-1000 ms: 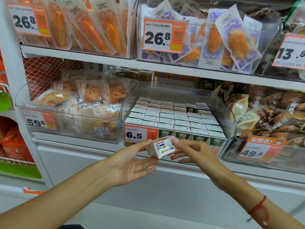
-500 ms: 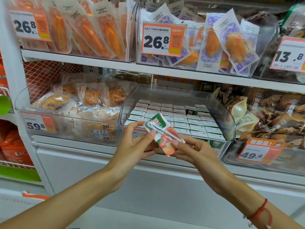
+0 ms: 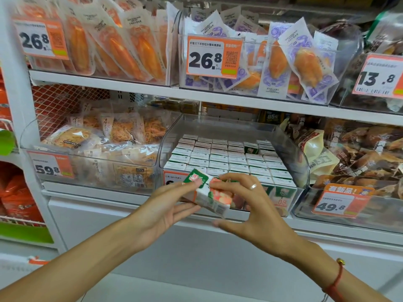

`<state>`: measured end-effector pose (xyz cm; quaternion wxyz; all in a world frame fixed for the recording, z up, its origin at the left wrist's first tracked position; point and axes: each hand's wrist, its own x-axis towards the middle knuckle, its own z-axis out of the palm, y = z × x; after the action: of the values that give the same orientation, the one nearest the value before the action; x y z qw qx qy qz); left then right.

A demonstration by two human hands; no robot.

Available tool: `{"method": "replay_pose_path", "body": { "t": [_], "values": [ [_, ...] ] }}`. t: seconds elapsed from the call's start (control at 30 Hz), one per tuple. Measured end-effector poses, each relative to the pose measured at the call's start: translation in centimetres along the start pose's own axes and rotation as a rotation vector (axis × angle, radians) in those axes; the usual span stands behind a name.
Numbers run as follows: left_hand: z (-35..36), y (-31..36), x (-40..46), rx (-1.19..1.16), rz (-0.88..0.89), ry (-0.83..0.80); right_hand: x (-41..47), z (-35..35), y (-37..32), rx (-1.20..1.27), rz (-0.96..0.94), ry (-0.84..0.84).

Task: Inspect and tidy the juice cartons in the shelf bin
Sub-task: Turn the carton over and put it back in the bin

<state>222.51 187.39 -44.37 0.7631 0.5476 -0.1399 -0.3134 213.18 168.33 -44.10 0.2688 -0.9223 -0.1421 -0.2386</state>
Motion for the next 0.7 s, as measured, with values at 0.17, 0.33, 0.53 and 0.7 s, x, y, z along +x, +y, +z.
{"method": "replay_pose_path", "body": {
  "t": [0.17, 0.33, 0.53, 0.7],
  "values": [
    [-0.1, -0.1, -0.1, 0.054, 0.121, -0.030, 0.2, 0.3, 0.1, 0.656, 0.456, -0.039],
    [0.4, -0.3, -0.4, 0.211, 0.213, -0.023, 0.5, -0.1, 0.2, 0.691, 0.446, 0.106],
    [1.5, -0.4, -0.6, 0.308, 0.255, 0.062, 0.7, -0.4, 0.0, 0.681, 0.386, 0.275],
    [3.2, -0.6, -0.4, 0.306, 0.267, 0.061, 1.4, -1.7, 0.4, 0.594, 0.394, 0.339]
  ]
}}
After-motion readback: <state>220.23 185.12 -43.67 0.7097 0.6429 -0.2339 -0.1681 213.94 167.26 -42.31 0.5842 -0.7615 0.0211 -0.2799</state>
